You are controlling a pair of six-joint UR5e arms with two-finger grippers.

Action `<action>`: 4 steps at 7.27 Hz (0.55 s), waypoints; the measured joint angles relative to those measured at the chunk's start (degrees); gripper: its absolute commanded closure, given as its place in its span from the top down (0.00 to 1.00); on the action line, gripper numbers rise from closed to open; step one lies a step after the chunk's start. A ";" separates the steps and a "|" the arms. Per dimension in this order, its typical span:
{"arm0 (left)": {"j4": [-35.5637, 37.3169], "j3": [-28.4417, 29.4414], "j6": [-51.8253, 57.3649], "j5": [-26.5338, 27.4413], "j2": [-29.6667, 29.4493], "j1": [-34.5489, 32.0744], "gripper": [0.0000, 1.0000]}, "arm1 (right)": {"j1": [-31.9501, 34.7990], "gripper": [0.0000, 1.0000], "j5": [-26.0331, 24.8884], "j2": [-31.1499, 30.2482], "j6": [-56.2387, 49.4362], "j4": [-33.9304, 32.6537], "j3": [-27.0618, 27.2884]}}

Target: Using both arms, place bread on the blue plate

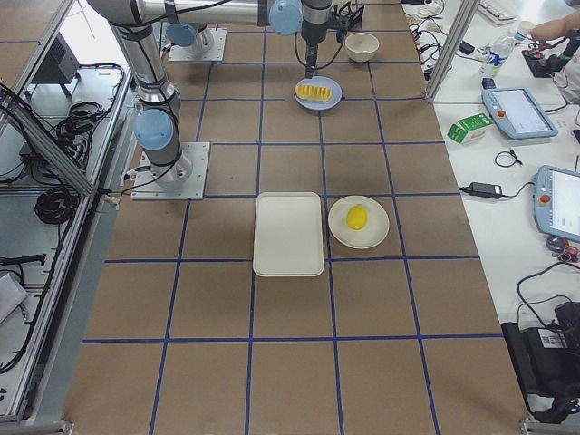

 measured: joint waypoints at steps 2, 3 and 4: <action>0.00 -0.03 -0.73 0.03 0.15 0.12 1.00 | -2.91 1.00 -0.16 -3.33 -1.02 3.23 0.11; -0.12 -0.09 -0.92 0.04 0.33 0.09 1.00 | -3.21 1.00 -0.21 -3.94 -1.25 3.66 0.22; -0.31 -0.14 -1.10 0.05 0.65 0.05 1.00 | -3.26 1.00 -0.25 -4.16 -1.34 3.77 0.30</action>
